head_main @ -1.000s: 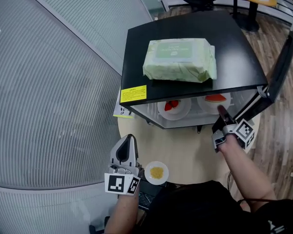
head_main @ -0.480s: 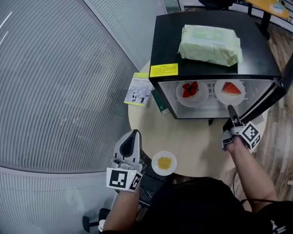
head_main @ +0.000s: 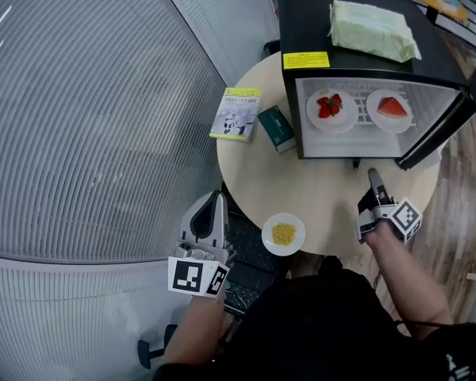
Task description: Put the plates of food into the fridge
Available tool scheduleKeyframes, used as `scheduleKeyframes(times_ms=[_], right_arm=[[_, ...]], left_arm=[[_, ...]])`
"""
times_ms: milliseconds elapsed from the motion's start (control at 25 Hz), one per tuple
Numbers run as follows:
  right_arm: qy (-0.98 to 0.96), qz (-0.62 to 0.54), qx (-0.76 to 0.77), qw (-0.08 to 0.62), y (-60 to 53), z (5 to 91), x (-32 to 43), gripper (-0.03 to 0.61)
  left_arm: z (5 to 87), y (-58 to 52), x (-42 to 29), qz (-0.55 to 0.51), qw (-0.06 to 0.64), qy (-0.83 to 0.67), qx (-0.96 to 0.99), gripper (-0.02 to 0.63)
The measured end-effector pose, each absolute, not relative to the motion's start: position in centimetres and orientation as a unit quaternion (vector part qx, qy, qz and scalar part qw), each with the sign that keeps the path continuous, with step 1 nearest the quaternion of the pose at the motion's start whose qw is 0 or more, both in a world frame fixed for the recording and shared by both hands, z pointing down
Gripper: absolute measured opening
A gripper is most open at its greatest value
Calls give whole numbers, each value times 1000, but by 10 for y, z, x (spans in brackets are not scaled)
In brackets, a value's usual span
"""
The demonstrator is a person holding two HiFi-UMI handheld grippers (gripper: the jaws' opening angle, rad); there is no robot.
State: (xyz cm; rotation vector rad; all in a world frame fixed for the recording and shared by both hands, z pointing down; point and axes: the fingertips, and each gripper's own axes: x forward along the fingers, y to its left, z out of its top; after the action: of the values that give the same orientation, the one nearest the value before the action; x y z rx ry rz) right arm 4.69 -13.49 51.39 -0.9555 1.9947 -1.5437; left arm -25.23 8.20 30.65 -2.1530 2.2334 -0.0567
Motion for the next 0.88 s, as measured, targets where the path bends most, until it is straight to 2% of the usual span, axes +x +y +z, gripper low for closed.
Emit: scheduleKeyframes(times_ms=[440,880], right_arm=[[726,-577,-361,99,14,587,1,120],[685,-638,-351,31,132,668,-46,120]], left_arm=[[335,130,-289,-18,-7,696,-718,5],[359,153,-301,-52,-1,666,-744,5]])
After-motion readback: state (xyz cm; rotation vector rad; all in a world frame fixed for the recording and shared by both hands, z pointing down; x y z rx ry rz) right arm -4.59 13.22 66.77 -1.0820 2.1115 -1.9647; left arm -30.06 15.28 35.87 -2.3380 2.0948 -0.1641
